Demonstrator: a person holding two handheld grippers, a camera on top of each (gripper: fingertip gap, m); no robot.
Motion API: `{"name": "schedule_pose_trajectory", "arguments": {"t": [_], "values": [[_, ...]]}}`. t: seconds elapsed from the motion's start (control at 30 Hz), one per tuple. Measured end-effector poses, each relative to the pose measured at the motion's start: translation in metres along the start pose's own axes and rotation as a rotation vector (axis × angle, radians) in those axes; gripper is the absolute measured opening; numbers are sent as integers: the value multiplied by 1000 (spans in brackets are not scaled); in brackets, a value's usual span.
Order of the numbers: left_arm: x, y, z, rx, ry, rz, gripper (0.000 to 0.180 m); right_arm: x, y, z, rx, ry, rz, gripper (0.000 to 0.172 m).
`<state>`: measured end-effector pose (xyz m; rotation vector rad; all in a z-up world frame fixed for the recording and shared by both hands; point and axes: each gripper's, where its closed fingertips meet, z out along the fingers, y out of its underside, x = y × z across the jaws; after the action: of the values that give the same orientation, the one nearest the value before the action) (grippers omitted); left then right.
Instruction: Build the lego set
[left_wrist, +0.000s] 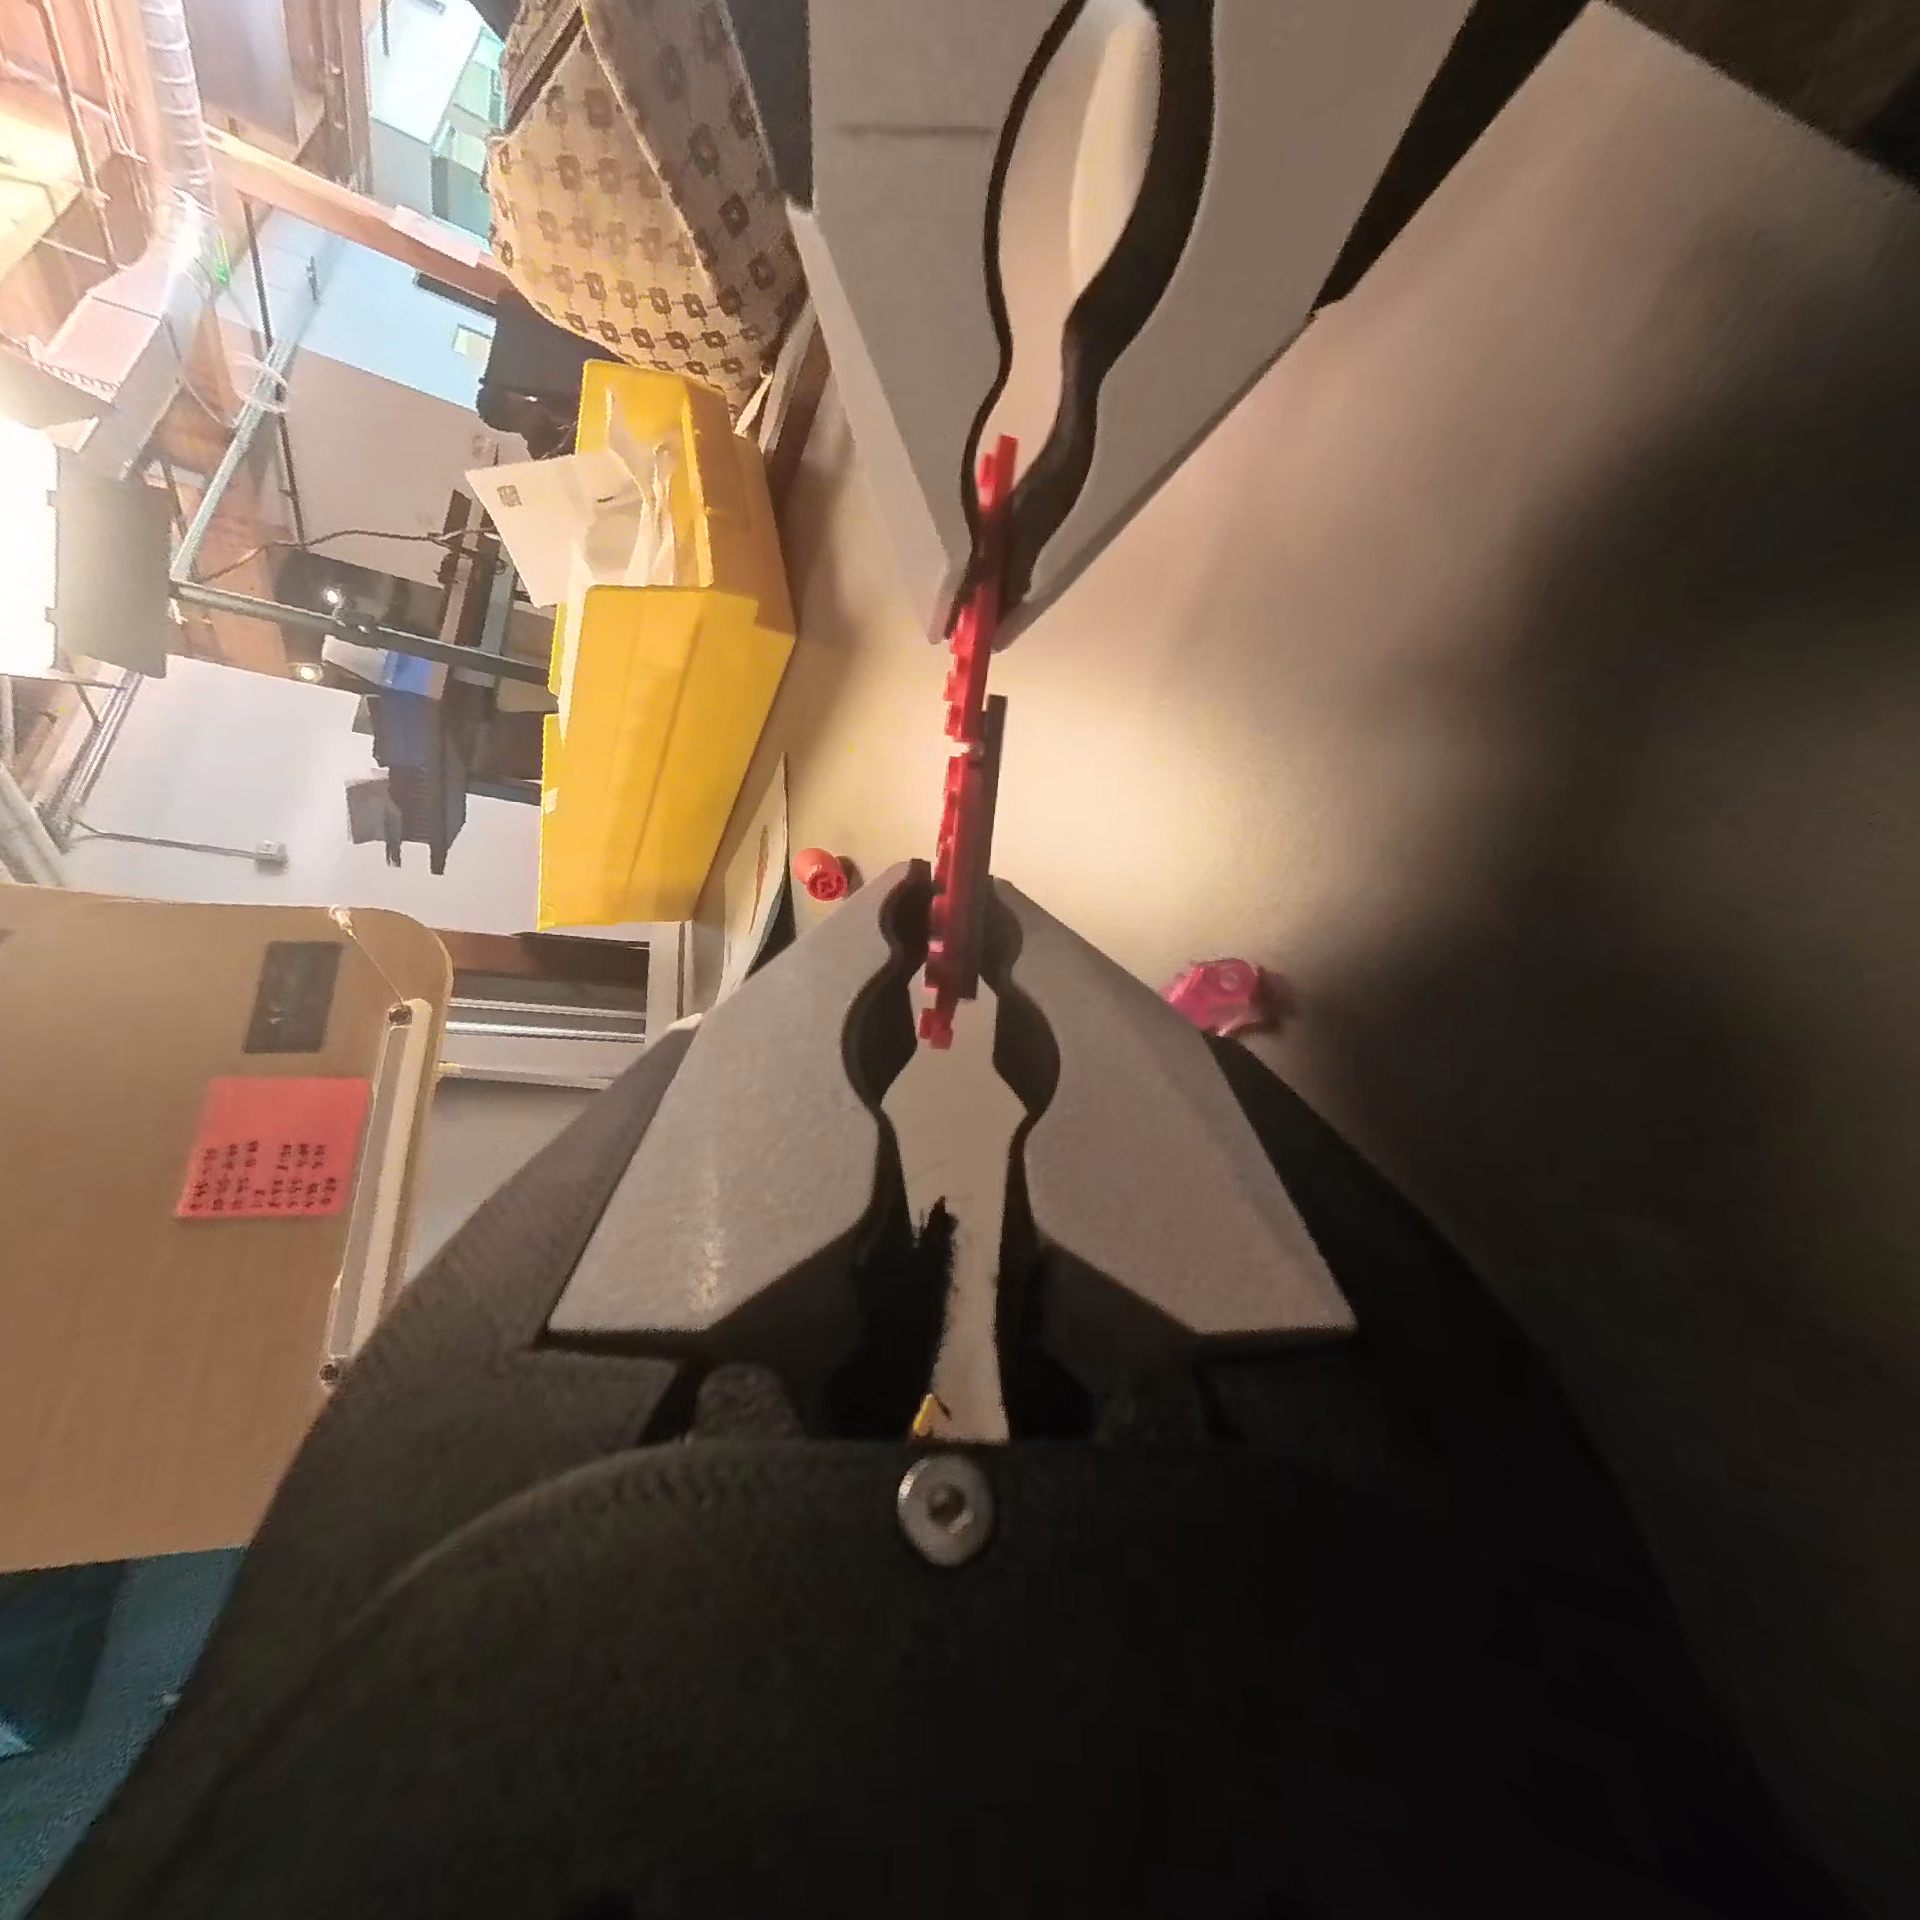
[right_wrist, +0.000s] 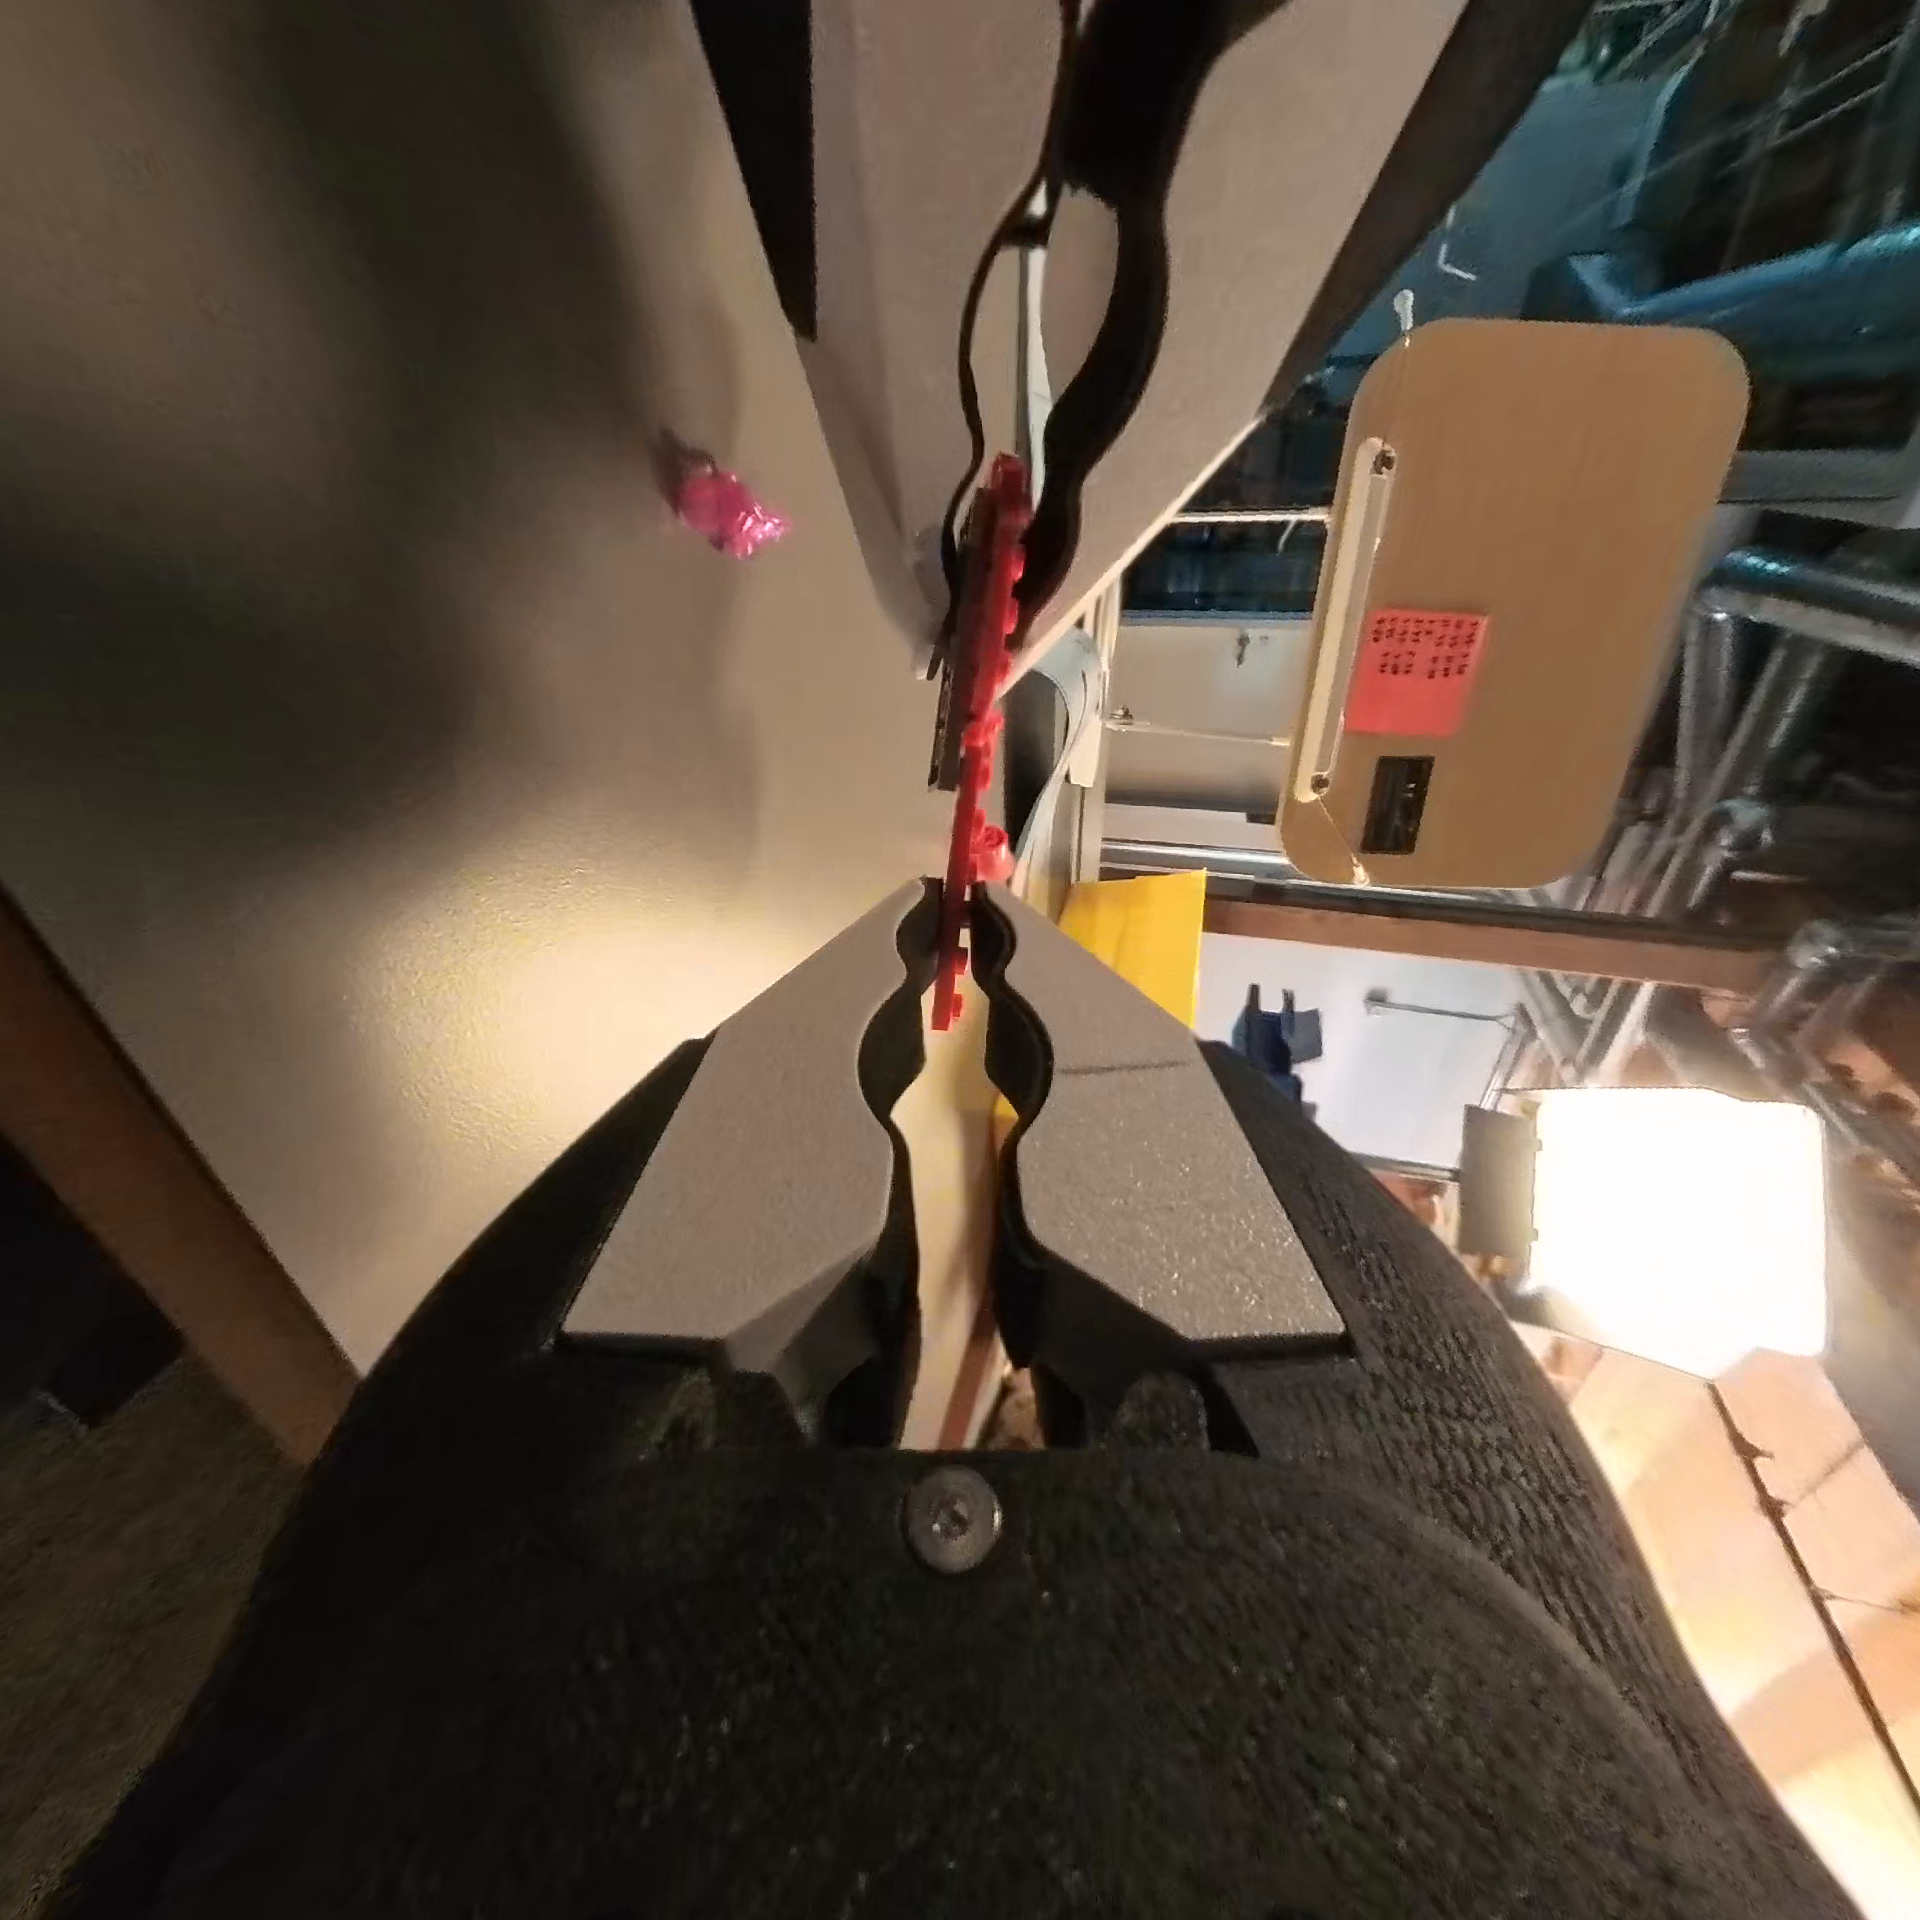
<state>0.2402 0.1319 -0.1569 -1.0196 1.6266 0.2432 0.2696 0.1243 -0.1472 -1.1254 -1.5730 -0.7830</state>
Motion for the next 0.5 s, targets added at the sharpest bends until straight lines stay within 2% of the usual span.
{"name": "schedule_pose_trajectory", "arguments": {"t": [0.13,0.27,0.5], "values": [[-3,0,0,-14,-12,-25,6,-2,0,0,-20,-83,135,2],[-7,1,0,-27,-43,-6,6,0,0,0,-40,-109,93,2],[-8,3,0,-35,-40,-26,7,-1,0,4,-29,-28,-298,3]]}}
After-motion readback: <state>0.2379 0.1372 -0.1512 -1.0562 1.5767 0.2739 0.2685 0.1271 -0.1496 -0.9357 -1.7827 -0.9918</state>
